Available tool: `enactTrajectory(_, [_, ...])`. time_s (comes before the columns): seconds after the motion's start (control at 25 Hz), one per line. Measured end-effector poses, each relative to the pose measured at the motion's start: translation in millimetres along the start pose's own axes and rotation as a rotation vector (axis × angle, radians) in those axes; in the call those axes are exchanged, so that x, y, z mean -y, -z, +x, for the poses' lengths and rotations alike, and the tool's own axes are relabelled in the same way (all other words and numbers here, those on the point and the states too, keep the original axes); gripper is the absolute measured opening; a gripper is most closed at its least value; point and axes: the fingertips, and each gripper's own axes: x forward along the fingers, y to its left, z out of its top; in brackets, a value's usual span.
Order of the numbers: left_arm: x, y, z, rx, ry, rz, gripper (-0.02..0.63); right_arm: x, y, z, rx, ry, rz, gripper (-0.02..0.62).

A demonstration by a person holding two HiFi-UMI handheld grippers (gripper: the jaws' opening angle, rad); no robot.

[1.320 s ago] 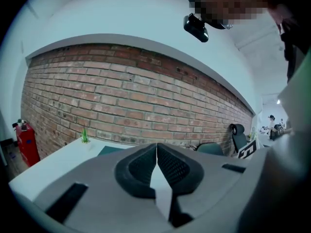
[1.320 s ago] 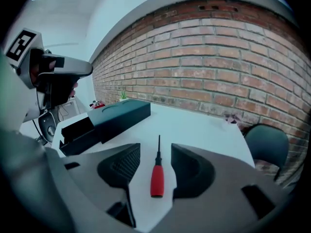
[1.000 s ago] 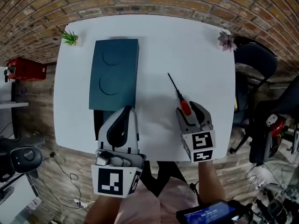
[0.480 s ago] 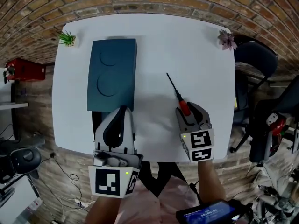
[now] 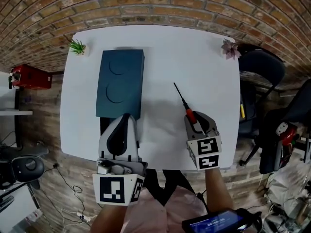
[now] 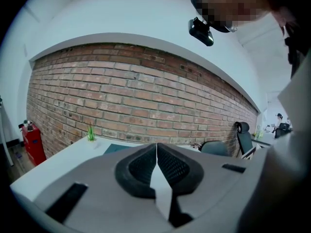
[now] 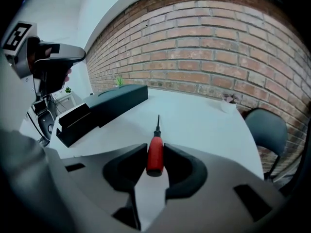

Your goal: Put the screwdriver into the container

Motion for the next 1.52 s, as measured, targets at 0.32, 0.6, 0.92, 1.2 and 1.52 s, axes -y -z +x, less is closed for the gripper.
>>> enactTrajectory(0.32, [14,-42,-27,0.092,-0.046,0.022,0.014,6,-61,-48,0.143,0.013,-0.058,0.107])
enactTrajectory(0.6, [32,-102,-66,0.241,-0.108,0.065,0.014,0,-125,-97,0.302,-0.014,-0.125,0.106])
enactTrajectory(0.92, [35,-128,-122,0.326,-0.198,0.084,0.014,-24,-154,-137,0.393,-0.063,-0.201,0.107])
enactTrajectory(1.2, [11,-130,-156,0.354,-0.250,0.075,0.014,-63,-162,-145,0.408,-0.099,-0.248,0.107])
enactTrajectory(1.52, [-53,-128,-199,0.360,-0.285,0.049,0.014,-137,-170,-137,0.386,-0.118,-0.288,0.107])
